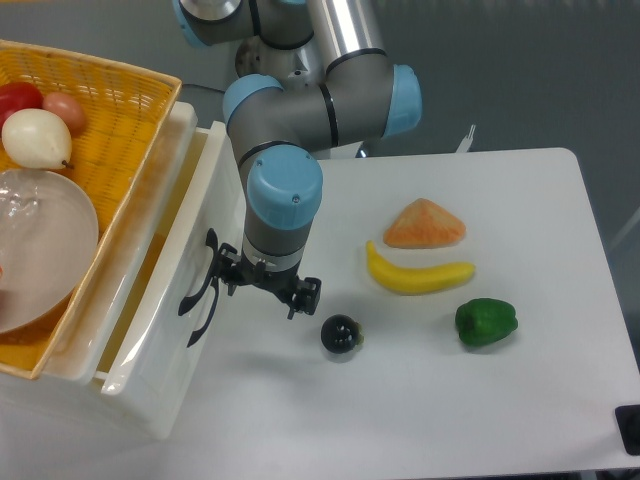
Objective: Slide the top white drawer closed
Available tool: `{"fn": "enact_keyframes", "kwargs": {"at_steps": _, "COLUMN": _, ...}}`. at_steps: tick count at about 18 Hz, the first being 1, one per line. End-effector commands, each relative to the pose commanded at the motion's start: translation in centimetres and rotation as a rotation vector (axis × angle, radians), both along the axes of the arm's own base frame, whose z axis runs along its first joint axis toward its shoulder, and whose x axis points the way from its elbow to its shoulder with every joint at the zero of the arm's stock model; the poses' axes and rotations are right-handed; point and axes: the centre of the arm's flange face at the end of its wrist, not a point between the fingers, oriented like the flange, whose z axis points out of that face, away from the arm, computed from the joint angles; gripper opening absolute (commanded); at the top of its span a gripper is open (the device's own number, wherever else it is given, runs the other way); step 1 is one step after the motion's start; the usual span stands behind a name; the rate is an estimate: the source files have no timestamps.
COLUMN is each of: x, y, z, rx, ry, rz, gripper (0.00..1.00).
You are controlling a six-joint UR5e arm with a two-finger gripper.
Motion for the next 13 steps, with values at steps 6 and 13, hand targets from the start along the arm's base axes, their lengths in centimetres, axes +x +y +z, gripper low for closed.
{"fn": "enact_keyframes", "kwargs": {"at_steps": 6, "x": 0.24, "y": 0.08, "z": 0.2, "rx": 0.006, "ry": -0.001, "rz": -0.005, "gripper": 1.0}}
{"fn": "enact_keyframes", "kwargs": {"at_steps": 13, "x": 0.44, "y": 0.16, "z": 0.13, "rx": 0.01, "ry": -0.011, "rz": -0.005, "gripper": 1.0}}
